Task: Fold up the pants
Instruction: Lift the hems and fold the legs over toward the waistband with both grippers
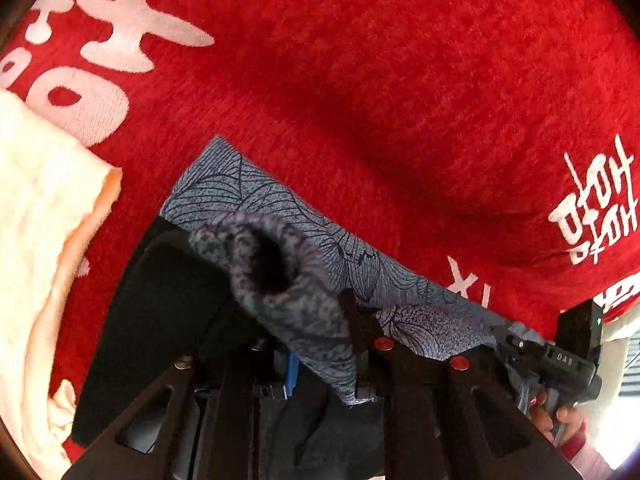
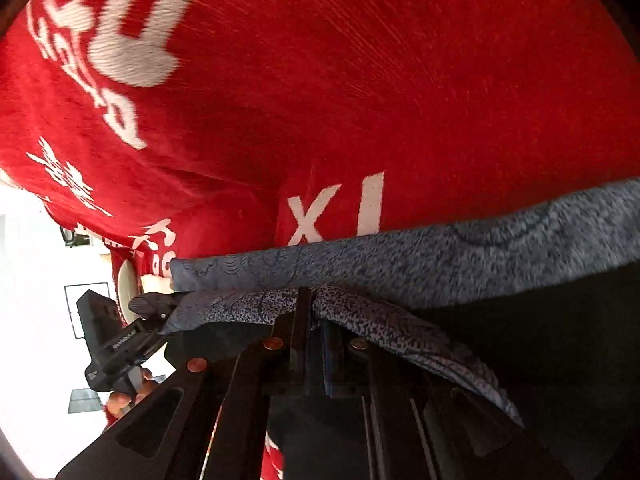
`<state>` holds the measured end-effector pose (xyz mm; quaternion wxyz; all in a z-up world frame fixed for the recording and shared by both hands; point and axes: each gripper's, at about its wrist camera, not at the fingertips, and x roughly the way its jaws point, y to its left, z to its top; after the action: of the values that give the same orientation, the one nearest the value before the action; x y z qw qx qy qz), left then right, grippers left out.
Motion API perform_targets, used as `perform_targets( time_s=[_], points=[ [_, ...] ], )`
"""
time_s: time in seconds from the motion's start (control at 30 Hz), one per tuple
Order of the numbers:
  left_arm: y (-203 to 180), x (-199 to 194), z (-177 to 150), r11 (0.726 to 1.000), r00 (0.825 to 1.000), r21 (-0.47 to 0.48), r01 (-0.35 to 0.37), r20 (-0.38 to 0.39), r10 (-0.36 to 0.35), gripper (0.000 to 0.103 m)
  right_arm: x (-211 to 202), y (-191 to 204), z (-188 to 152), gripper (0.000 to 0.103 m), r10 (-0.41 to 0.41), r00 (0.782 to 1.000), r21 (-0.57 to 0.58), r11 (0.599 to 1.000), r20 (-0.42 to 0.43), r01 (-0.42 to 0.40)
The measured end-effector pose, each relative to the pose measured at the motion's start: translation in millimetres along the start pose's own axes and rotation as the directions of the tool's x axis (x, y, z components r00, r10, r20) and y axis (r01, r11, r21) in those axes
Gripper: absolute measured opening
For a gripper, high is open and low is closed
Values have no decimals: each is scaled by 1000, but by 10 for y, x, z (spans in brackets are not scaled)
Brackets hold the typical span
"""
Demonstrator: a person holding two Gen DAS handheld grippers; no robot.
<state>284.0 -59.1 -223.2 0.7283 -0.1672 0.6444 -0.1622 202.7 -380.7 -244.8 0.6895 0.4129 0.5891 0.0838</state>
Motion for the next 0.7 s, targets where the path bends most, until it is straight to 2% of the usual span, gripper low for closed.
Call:
perform_targets(
  time_s=[0.1,0.13,0.17,0.2,0.23,0.27,0.33,0.4,0.43,0.47,0.5,0.53,0.6,0.63,0.67,0.7],
  points=[
    [-107,-103,-11,998,999,42,-44,-9,44,22,-20,59,23,8,-14,1000,-19,1000,-20,14],
    [-148,-154,-22,996,998,58,-61,1,61,29,-43,116,26,10,-30,999,-39,999,-25,29],
    [-176,-223,-27,993,996,74,-88,18,87,35,-79,174,25,20,-51,998,-63,997,-22,49],
    [-210,-311,-41,989,991,74,-128,44,125,58,-158,267,16,43,-89,996,-99,991,-2,88],
    [-235,-419,-53,981,982,78,-177,85,171,71,-230,342,15,55,-114,993,-124,985,23,116],
    [-251,-514,-62,975,973,86,-204,124,192,71,-298,392,18,69,-122,992,-141,982,45,127],
    [-260,-604,-63,967,966,102,-232,141,217,71,-490,550,-18,69,-142,985,-181,971,97,158],
    [-291,-569,-99,958,964,135,-252,126,235,71,-583,646,-63,67,-150,983,-208,963,107,169],
    [-303,-522,-116,952,962,154,-263,115,247,71,-609,685,-112,63,-154,982,-218,960,106,174],
    [-315,-453,-148,942,958,179,-283,103,268,71,-602,696,-142,52,-160,982,-224,958,99,179],
    [-345,-348,-178,932,954,205,-299,94,286,71,-549,699,-187,47,-177,981,-233,954,78,191],
    [-372,-216,-213,921,949,228,-315,88,303,71,-475,679,-224,46,-197,979,-239,949,53,204],
    [-348,53,-247,901,926,216,-377,65,372,71,-288,566,-299,46,-257,966,-247,935,18,253],
    [-340,152,-264,888,914,217,-405,64,401,73,-168,459,-318,46,-303,953,-249,924,-5,292],
    [-366,213,-289,871,902,235,-431,93,422,76,-64,352,-326,44,-364,931,-258,901,-8,350],
    [-420,237,-324,850,891,267,-454,128,435,84,-37,290,-325,42,-378,926,-269,891,10,367]
  ],
)
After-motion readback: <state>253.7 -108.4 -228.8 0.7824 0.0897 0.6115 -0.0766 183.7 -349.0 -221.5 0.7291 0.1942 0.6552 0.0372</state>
